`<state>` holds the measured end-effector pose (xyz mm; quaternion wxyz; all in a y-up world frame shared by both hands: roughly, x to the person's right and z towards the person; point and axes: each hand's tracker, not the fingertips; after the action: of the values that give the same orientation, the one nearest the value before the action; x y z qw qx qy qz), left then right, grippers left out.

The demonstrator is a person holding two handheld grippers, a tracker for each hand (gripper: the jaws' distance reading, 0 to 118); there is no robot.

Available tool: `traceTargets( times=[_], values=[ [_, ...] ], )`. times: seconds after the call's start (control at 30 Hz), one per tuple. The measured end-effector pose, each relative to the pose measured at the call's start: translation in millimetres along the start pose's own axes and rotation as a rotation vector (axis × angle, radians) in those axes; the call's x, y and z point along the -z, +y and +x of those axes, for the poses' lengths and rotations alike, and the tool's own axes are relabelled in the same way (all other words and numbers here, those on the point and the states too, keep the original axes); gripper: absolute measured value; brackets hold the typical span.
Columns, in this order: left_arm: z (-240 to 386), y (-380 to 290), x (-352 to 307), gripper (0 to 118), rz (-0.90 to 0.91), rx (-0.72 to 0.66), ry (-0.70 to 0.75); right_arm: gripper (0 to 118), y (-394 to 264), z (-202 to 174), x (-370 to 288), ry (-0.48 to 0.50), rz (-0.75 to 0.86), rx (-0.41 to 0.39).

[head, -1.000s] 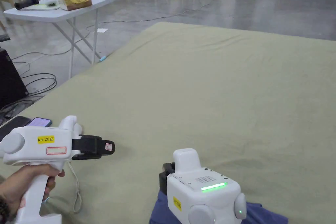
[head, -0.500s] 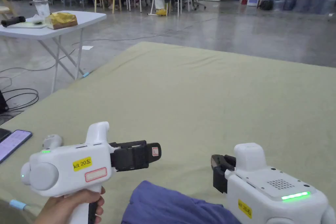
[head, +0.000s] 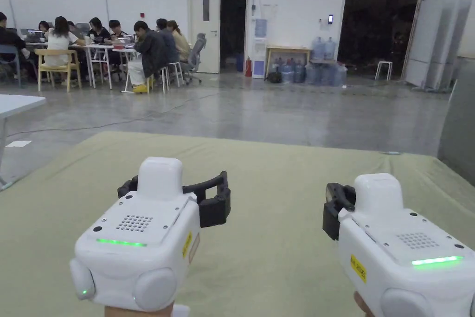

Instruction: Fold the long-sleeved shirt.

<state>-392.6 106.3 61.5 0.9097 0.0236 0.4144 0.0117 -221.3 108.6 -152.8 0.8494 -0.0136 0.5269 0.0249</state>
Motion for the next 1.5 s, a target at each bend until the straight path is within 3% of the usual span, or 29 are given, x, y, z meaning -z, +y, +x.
traceTargets(
  times=[0.2,0.4,0.47,0.5,0.53,0.57,0.63,0.7,1.17,1.2,1.23,1.27,1.3,1.33,1.37,1.4,1.43,1.5],
  values=[
    [36.3,-27.7,-24.0,100,0.028,0.009,0.025,0,-20.4,33.4,-39.1,-0.1,0.076,0.063],
    [61.1,-68.0,-67.7,100,0.016,0.073,-0.024,0,-56.9,42.9,-78.6,-0.181,0.08,0.024],
    [65.8,-75.0,-77.9,94,0.019,0.078,-0.025,0,-67.5,47.5,-88.7,-0.199,0.069,0.025],
    [69.1,-77.8,-81.4,78,0.013,0.084,-0.033,0,-72.6,50.1,-93.3,-0.206,0.059,0.021],
    [72.0,-80.9,-84.1,33,-0.001,0.103,-0.043,0,-77.7,52.1,-97.2,-0.22,0.046,0.009],
    [76.0,-84.5,-84.9,0,-0.007,0.128,-0.034,0,-81.5,53.5,-99.6,-0.235,0.039,-0.002],
    [84.5,-91.8,-86.3,0,0.019,0.195,0.042,0,-86.7,60.7,-101.6,-0.25,0.028,0.009],
    [84.2,-94.9,-84.2,0,-0.013,0.151,-0.029,0,-89.7,64.0,-103.5,-0.256,0.021,0.026],
    [83.8,-98.2,-83.6,0,-0.029,0.1,-0.008,0,-87.6,62.0,-104.8,-0.26,0.028,-0.004],
    [82.6,-97.0,-83.0,0,-0.028,0.096,-0.01,5,-87.2,61.9,-104.2,-0.265,0.034,-0.006],
    [81.8,-95.7,-82.6,9,-0.028,0.094,-0.009,38,-86.4,62.8,-103.0,-0.267,0.033,-0.008],
    [81.2,-94.5,-81.3,25,-0.033,0.092,-0.008,71,-85.2,64.3,-101.4,-0.269,0.029,-0.006],
    [80.5,-92.9,-80.0,54,-0.04,0.093,-0.005,99,-84.9,64.8,-99.2,-0.271,0.02,-0.006],
    [79.6,-92.3,-78.1,99,-0.046,0.09,-0.003,112,-86.1,64.8,-98.2,-0.281,0.024,-0.008],
    [78.2,-92.8,-75.7,118,-0.053,0.087,-0.004,112,-87.0,64.5,-99.6,-0.295,0.053,-0.017],
    [75.5,-97.0,-79.1,117,-0.049,0.078,0.032,112,-86.6,64.3,-100.3,-0.302,0.058,-0.017],
    [76.7,-97.3,-80.3,117,0.038,0.068,0.004,112,-86.2,64.7,-99.3,-0.301,0.055,-0.017],
    [73.3,-103.7,-80.9,118,0.044,0.033,-0.06,112,-86.7,66.7,-95.7,-0.301,0.056,-0.016]
  ],
)
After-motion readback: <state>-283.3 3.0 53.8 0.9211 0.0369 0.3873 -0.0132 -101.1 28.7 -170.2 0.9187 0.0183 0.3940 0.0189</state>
